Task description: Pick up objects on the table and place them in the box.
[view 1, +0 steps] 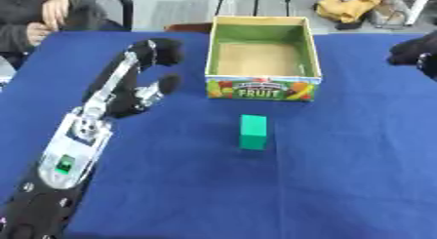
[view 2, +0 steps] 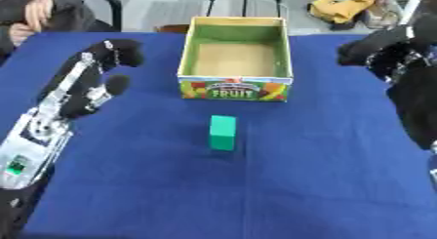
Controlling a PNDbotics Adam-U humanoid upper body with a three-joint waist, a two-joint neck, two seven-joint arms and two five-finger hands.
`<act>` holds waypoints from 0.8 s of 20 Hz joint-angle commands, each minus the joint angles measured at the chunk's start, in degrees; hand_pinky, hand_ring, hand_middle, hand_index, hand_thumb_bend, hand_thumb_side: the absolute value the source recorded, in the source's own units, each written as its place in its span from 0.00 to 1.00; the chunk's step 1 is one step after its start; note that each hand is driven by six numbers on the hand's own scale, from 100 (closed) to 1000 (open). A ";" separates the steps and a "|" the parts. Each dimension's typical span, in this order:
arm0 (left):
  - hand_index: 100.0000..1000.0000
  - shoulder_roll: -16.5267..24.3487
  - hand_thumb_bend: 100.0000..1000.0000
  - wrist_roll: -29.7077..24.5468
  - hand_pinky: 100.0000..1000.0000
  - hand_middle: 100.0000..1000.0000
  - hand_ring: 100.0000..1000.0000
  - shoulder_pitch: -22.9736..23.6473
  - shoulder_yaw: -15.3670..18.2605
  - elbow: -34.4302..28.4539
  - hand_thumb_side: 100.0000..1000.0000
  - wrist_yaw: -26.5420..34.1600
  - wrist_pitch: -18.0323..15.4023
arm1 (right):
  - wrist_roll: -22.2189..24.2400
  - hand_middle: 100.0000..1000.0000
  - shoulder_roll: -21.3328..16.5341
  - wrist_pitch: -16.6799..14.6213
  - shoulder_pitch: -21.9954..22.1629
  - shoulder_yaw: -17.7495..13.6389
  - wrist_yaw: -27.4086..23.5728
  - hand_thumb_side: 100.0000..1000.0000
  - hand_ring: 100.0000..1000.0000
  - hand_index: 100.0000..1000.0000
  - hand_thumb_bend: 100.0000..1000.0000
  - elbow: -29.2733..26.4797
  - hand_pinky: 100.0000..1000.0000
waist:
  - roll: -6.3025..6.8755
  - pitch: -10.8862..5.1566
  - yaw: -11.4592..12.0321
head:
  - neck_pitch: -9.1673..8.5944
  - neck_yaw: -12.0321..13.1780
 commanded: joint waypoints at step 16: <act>0.81 -5.48 0.82 -5.69 0.66 0.55 0.61 -9.26 -6.64 19.79 0.61 -25.24 -13.66 | 2.15 0.50 -0.23 0.65 -2.47 1.30 -2.13 0.85 0.67 0.57 0.00 -1.19 0.69 | -0.16 -1.40 -0.67 | -0.07 0.57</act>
